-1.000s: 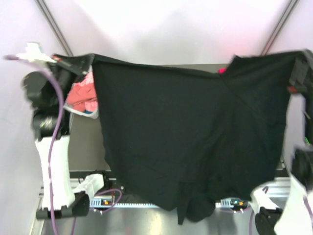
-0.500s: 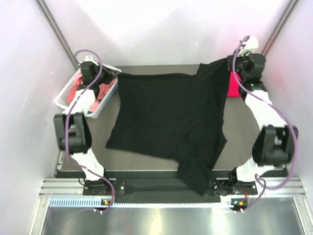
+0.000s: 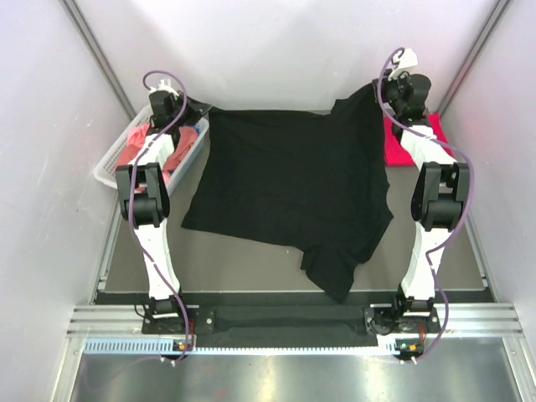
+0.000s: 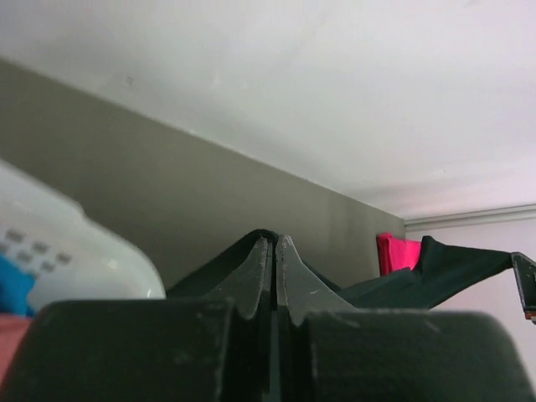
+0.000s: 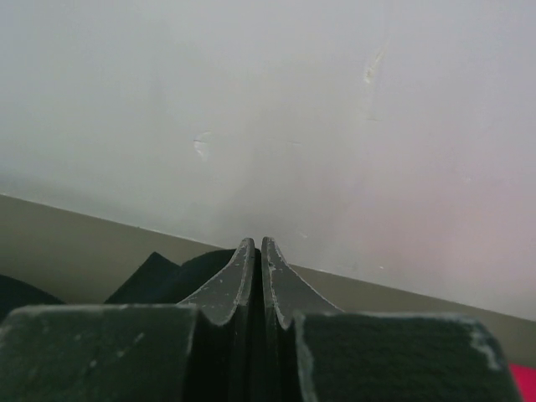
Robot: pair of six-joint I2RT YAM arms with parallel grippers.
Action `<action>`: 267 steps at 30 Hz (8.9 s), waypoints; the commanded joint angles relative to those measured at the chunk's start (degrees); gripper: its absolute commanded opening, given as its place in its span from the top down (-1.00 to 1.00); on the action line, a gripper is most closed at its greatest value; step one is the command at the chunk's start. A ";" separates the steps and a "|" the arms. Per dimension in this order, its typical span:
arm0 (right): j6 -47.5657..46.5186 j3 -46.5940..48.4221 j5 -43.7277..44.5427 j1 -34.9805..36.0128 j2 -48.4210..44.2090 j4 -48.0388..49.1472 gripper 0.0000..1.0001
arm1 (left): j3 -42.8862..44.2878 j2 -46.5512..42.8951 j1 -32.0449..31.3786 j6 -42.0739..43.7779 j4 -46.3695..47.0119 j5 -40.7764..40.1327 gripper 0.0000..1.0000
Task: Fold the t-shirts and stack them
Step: Flatten the tshirt out, then fold the tshirt
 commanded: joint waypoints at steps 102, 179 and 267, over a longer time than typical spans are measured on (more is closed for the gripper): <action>26.67 -42.63 25.57 -13.67 -33.66 -49.04 0.50 | -55.94 -44.10 -16.69 13.86 -40.71 -27.98 -0.07; 56.01 -33.75 33.93 2.43 -29.81 -62.83 0.25 | -68.42 -47.53 -12.64 -8.64 -44.31 -44.16 0.30; 61.20 -44.12 35.69 -4.26 -31.47 -55.12 1.00 | -43.55 -28.63 -15.28 -25.26 -30.42 -33.79 0.15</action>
